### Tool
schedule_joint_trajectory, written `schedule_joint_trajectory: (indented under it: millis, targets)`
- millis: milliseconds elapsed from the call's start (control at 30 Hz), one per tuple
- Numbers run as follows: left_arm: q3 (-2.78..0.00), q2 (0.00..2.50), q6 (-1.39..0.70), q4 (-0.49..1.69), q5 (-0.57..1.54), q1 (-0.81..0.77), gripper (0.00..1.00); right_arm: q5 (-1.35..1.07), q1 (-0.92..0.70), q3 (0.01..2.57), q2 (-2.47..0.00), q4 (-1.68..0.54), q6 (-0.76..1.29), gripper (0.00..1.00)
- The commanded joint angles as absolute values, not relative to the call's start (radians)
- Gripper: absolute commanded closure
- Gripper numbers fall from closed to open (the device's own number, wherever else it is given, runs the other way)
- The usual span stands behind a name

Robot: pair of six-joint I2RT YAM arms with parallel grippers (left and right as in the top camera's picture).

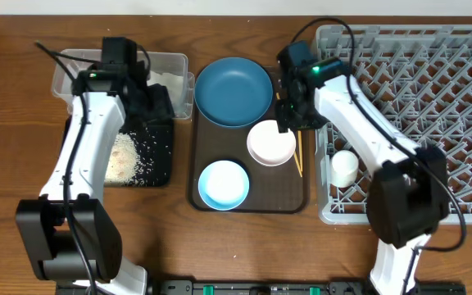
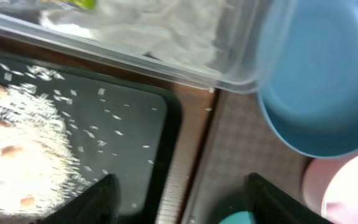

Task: Sort waste into correct bins and load items into the dishwasher rack
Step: 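Move the right gripper to the pink bowl and grasp it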

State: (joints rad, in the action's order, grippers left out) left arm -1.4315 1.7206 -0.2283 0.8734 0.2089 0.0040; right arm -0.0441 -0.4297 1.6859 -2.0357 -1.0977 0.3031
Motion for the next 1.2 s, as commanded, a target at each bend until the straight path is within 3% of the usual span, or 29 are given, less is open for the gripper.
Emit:
schedule_joint_trajectory:
  millis: [0, 533, 700, 1167]
  targets:
    - [-1.442, 1.713, -0.222, 0.878, 0.185, 0.01, 0.21, -0.027, -0.433, 1.689, -2.065, -1.091, 0.282, 0.56]
    - [-1.442, 1.713, -0.222, 0.878, 0.186, 0.01, 0.13, -0.003, -0.432, 1.686, -2.156, -1.079, 0.245, 0.75]
    - [-1.442, 1.713, -0.222, 0.878, 0.186, 0.01, 0.12, 0.012, -0.432, 1.673, -2.157, -1.083, 0.237, 0.99]
    - [-1.442, 1.713, -0.222, 0.878, 0.186, 0.01, 0.12, 0.026, -0.432, 1.71, -1.988, -1.197, 0.157, 0.99]
